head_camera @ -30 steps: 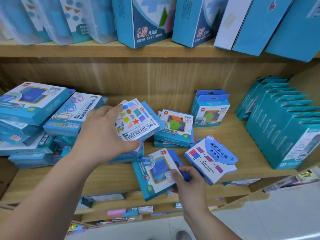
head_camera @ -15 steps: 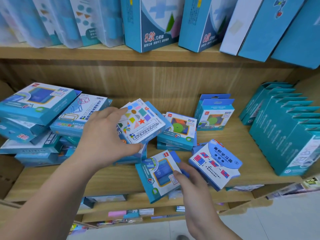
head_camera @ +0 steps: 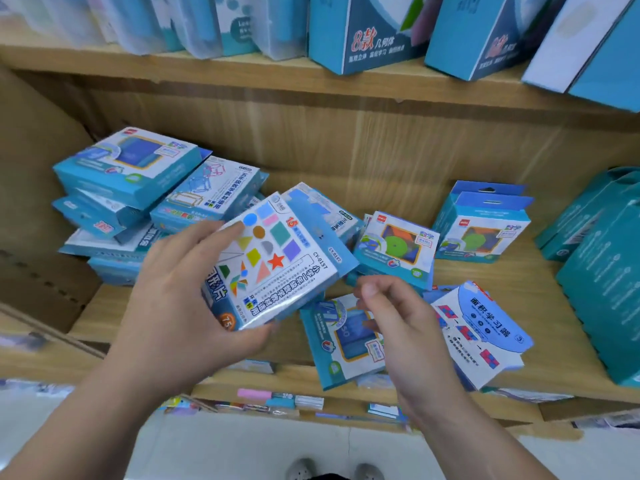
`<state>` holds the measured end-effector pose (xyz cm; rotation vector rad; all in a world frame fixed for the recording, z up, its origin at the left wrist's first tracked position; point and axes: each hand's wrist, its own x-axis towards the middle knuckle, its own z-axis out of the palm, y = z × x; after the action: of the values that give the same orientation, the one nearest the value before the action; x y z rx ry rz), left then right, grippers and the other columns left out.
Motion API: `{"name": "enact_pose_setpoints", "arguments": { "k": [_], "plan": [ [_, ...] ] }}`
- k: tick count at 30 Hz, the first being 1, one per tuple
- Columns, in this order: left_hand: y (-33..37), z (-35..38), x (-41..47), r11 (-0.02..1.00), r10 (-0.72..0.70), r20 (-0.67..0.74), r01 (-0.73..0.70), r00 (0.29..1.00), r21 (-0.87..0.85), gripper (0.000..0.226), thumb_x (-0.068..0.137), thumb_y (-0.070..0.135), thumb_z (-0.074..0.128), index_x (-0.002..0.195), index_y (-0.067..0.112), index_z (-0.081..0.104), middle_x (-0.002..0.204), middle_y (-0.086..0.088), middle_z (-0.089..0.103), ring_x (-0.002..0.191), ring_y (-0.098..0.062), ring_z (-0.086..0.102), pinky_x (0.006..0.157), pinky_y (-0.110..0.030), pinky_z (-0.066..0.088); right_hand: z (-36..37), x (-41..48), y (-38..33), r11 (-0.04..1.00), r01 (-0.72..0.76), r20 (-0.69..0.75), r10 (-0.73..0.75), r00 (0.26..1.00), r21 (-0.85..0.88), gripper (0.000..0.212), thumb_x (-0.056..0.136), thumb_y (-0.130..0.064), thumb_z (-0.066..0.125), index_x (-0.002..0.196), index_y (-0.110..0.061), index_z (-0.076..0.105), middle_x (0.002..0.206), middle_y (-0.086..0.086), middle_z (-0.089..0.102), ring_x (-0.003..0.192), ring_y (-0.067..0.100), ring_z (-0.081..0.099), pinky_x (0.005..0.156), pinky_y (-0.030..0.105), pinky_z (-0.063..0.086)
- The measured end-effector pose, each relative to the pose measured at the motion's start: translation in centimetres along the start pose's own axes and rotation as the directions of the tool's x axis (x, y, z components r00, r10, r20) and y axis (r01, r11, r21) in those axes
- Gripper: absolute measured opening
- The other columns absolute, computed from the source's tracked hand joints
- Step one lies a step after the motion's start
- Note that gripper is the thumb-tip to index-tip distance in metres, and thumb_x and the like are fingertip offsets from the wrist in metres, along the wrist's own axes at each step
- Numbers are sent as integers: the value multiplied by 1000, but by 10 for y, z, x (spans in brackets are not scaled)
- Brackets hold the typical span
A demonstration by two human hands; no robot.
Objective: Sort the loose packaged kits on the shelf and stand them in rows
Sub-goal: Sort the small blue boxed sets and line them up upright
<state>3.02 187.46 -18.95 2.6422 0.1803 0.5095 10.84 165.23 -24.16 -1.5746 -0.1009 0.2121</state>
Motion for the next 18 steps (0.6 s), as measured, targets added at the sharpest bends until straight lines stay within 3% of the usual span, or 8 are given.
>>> {"name": "enact_pose_setpoints", "arguments": {
  "k": [3,8,14,16,18],
  "plan": [
    [-10,-18,-33,997,-74,-35,75,997,24,105,47,63,72,141,20,52,140,5,49,124,-10,42,107,-12,24,19,4,6,999,40,108,-39,993,-10,13,85,-41,65,92,-30,71,89,-9,72,88,10,65,79,26,49],
    [-34,-29,-81,961,-237,5,233,972,146,96,44,67,72,129,24,63,131,8,54,112,-13,46,96,-31,36,43,13,14,997,61,233,-48,971,-49,3,90,-20,71,89,-22,71,80,-11,67,78,7,61,75,20,45],
    [-84,-2,-92,936,-345,229,314,910,160,96,44,63,78,133,32,58,136,9,50,121,-15,48,103,-31,41,53,26,20,991,88,217,-65,974,-100,4,89,-21,72,91,-24,70,91,13,64,75,7,56,76,23,45],
    [-98,10,-83,939,-337,301,295,892,176,97,47,62,77,138,35,53,142,9,46,125,-14,43,104,-33,42,51,28,19,989,97,226,-69,972,-114,5,90,-21,72,91,-24,70,87,11,63,73,6,55,76,25,45],
    [-111,19,-73,949,-314,372,274,874,157,96,50,60,77,140,39,49,145,12,42,127,-10,38,103,-31,43,49,29,20,989,93,238,-63,969,-117,5,90,-20,71,92,-24,70,77,-2,61,71,3,55,75,24,45]
  ]
}}
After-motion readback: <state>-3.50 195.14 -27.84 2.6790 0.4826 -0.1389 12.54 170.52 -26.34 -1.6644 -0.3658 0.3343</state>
